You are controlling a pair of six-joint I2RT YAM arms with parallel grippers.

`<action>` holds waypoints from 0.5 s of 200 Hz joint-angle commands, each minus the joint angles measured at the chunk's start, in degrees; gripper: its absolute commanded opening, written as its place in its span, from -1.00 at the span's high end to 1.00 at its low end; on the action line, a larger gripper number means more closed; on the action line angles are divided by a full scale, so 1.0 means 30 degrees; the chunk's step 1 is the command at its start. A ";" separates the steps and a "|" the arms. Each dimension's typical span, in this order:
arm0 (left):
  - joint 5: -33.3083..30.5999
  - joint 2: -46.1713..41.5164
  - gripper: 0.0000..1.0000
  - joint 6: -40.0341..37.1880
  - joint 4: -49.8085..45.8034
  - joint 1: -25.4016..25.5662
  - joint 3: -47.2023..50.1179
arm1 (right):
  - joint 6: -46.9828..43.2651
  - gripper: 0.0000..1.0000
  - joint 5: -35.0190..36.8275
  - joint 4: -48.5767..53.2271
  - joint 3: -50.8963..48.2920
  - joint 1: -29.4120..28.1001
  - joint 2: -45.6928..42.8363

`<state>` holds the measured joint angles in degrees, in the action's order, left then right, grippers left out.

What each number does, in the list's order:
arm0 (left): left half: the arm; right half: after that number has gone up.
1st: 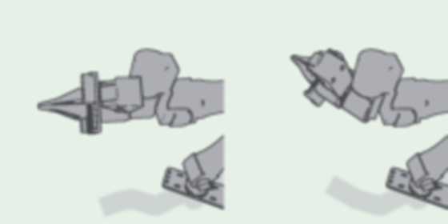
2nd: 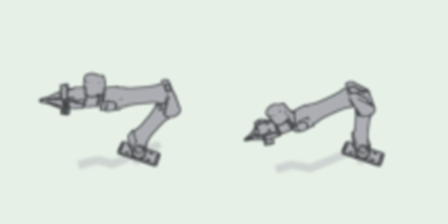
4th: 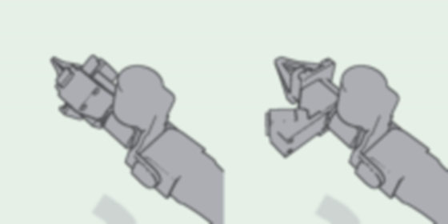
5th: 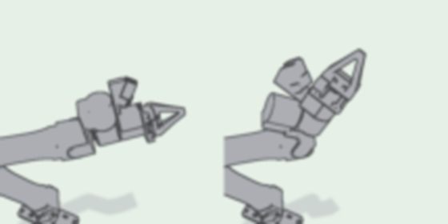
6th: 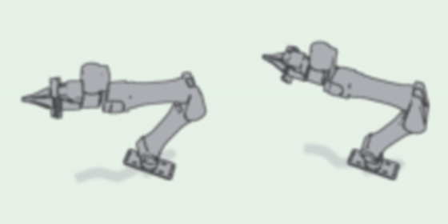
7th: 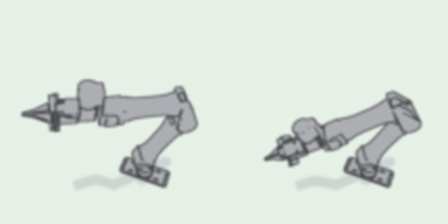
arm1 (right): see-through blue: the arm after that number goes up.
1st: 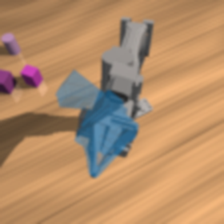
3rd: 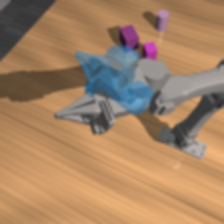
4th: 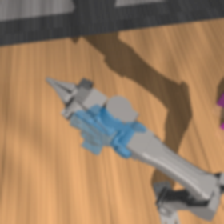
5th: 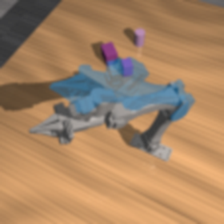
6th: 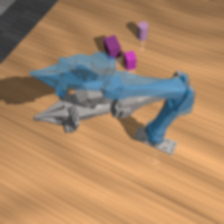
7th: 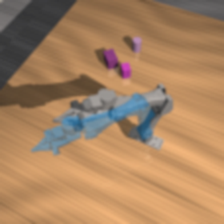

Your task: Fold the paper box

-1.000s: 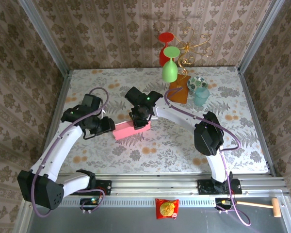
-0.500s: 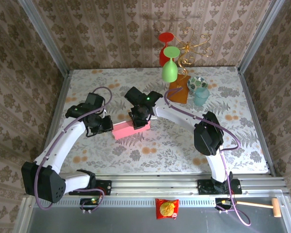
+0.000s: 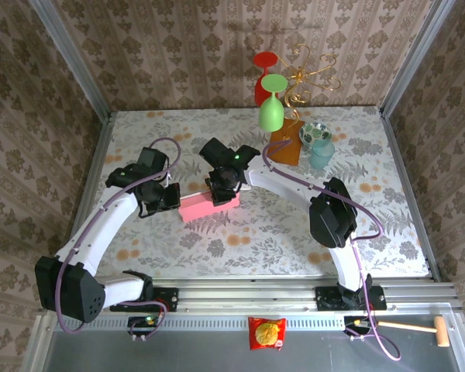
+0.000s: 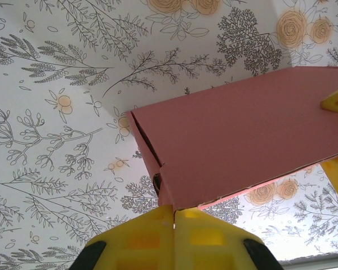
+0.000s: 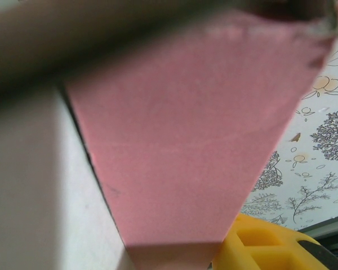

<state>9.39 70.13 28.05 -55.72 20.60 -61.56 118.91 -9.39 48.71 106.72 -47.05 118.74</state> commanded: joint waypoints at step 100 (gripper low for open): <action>0.2459 0.0157 1.00 0.0537 0.0447 -0.1703 0.0611 | 0.0533 0.26 0.0258 0.0476 -0.0120 0.0155 0.0662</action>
<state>15.07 70.43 28.71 -55.20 16.51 -61.41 118.93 -9.50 48.40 106.72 -46.89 118.78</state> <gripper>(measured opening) 0.052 0.372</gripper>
